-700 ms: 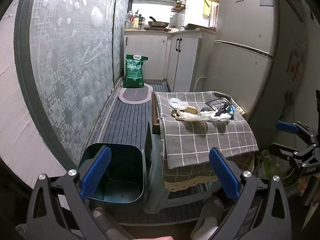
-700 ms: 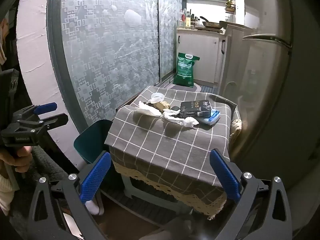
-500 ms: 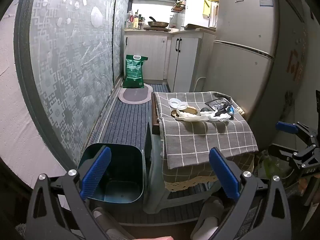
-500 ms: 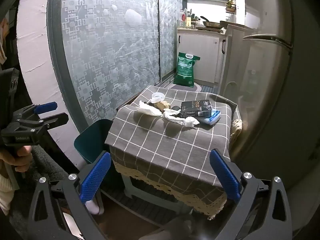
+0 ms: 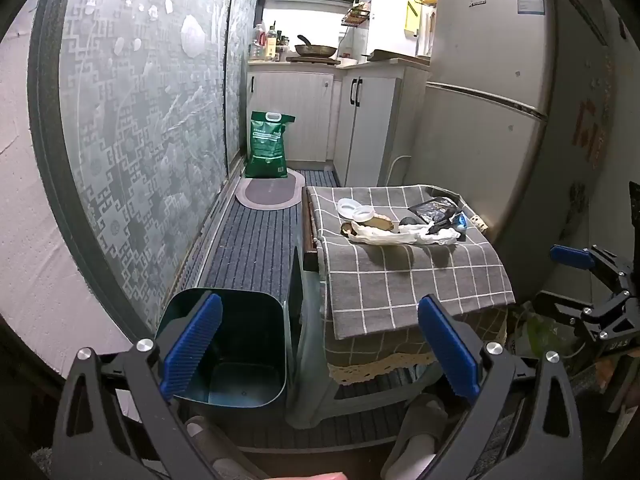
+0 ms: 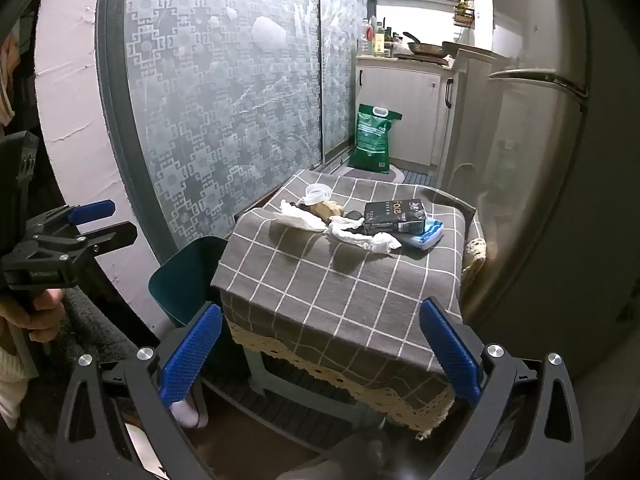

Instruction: Collect trash

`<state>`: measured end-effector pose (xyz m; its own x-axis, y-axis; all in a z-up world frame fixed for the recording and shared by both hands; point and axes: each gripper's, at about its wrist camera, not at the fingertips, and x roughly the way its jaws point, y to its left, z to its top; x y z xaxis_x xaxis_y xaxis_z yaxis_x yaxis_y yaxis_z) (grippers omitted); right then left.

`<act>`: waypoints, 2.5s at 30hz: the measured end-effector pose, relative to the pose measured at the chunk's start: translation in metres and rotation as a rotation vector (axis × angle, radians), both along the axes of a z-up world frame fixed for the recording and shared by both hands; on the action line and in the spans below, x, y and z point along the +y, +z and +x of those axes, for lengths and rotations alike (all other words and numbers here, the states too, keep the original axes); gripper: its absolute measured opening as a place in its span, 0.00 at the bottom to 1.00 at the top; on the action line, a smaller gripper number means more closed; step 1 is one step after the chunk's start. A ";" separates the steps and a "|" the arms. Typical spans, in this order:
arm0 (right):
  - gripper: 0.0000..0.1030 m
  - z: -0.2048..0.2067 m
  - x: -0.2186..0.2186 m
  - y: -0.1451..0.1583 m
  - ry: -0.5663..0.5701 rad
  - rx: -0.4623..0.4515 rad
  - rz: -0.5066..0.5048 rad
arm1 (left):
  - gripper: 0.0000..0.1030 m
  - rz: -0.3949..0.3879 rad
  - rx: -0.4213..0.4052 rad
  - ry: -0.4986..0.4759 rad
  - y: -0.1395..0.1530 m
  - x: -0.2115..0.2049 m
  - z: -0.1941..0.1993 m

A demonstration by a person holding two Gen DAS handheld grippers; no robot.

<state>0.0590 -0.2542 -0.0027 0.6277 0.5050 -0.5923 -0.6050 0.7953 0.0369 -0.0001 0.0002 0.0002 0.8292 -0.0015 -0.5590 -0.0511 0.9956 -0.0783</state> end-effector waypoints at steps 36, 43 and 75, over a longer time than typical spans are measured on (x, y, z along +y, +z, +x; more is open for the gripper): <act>0.97 0.001 0.002 -0.001 0.003 0.001 -0.004 | 0.97 -0.001 -0.003 0.000 0.003 -0.001 -0.001; 0.97 0.001 0.002 -0.002 0.002 0.001 -0.005 | 0.97 0.000 -0.004 0.000 0.003 -0.001 -0.001; 0.92 0.006 -0.018 0.003 -0.044 0.013 0.042 | 0.97 -0.010 0.002 0.003 -0.002 0.002 0.012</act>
<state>0.0649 -0.2721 0.0007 0.6421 0.5020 -0.5794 -0.5689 0.8186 0.0789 0.0124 0.0022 -0.0013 0.8280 -0.0045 -0.5607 -0.0546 0.9946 -0.0885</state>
